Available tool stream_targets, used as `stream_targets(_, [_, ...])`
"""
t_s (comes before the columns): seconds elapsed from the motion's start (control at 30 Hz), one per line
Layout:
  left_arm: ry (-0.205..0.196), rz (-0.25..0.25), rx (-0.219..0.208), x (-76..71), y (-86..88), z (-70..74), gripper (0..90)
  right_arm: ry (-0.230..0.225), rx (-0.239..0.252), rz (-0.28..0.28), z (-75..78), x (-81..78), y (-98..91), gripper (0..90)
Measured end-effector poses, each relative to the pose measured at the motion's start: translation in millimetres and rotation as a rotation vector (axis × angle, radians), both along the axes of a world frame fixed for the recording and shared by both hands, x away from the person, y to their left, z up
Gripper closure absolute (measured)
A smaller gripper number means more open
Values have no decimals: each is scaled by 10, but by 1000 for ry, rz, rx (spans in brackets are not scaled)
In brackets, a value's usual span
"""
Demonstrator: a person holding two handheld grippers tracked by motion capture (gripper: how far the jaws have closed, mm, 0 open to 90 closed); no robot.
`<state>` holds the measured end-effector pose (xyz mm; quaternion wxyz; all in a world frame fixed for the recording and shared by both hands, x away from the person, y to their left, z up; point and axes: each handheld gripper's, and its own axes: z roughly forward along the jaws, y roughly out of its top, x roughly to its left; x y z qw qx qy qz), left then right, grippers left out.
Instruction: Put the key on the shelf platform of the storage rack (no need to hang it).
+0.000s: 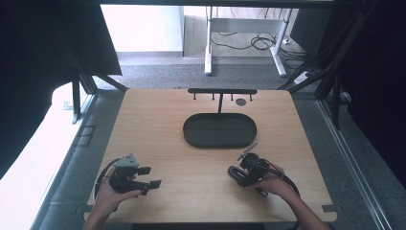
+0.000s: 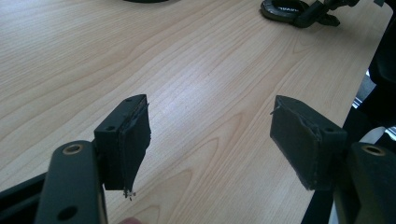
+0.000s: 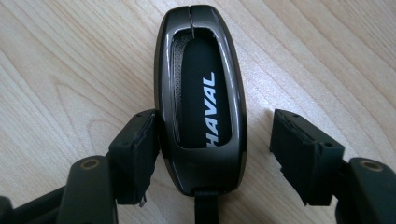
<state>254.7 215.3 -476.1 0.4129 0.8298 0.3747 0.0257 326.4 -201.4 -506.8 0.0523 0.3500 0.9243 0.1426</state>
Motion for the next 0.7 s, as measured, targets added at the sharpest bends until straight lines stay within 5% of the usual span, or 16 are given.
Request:
stream_targets(0.27, [1, -3, 2, -2, -9, 1, 291, -11, 2, 19, 20, -24, 15, 484])
stream_targets(0.7, [-5, 1, -1, -6, 3, 12, 291, -10, 2, 4, 47, 1, -29, 495])
